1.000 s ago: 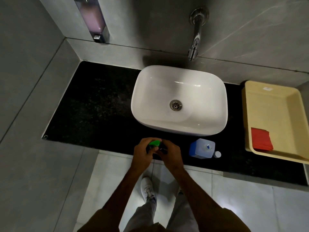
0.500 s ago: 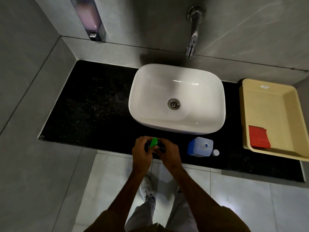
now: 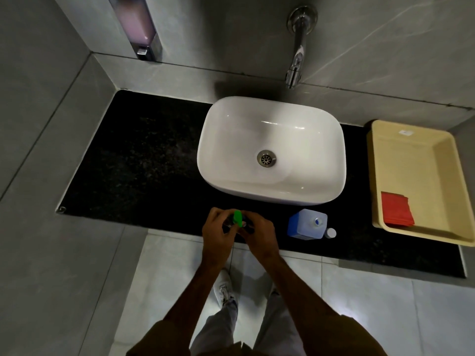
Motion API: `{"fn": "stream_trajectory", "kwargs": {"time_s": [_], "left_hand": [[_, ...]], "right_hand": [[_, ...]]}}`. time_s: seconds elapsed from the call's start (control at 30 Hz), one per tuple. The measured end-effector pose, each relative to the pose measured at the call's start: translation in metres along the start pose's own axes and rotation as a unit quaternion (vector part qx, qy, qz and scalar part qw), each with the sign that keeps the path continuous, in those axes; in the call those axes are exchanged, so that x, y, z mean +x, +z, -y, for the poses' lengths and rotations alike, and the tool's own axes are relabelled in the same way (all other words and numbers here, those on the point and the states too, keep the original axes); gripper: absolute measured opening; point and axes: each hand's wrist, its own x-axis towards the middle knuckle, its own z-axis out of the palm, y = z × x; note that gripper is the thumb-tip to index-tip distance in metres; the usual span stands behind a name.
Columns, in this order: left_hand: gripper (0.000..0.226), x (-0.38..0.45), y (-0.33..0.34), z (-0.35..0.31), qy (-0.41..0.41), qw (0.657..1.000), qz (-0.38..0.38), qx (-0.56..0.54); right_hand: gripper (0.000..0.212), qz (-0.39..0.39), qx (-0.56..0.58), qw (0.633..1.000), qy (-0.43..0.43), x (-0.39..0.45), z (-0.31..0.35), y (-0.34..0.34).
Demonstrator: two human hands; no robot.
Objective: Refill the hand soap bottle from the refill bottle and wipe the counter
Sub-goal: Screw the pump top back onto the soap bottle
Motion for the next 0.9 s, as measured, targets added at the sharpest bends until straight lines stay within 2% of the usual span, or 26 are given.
{"fn": "stream_trajectory", "kwargs": {"time_s": [0.27,0.37,0.43,0.5,0.63,0.7,0.83,0.9], "left_hand": [[0.031,0.001,0.004,-0.001,-0.009,1.000,-0.007,0.003],[0.041,0.009,-0.007,0.002,0.036,0.997,0.047,0.042],[0.051,0.012,-0.013,0.004,0.051,0.993,0.101,0.031],[0.049,0.012,-0.015,0.004,0.035,0.992,0.123,0.016],[0.035,0.010,-0.012,0.003,-0.028,0.997,0.069,-0.010],[0.031,0.011,-0.014,0.005,-0.030,0.996,0.081,-0.013],[0.055,0.016,-0.020,0.003,-0.034,0.986,0.161,-0.033],[0.053,0.016,-0.017,-0.002,-0.056,0.991,0.121,-0.032]], "right_hand": [[0.043,-0.009,-0.009,1.000,-0.013,0.001,0.000,0.000],[0.040,-0.010,0.000,1.000,-0.012,0.001,0.001,-0.001],[0.040,-0.010,0.002,1.000,-0.015,0.001,0.001,-0.001],[0.042,-0.013,-0.011,0.999,-0.029,0.000,0.000,-0.002],[0.038,-0.007,-0.012,0.999,-0.037,0.001,0.002,-0.005],[0.040,-0.003,0.006,1.000,-0.026,0.001,0.003,-0.005],[0.040,0.002,-0.003,1.000,-0.028,0.001,0.002,-0.005],[0.038,0.002,-0.008,1.000,-0.028,0.001,0.002,-0.005]]}}
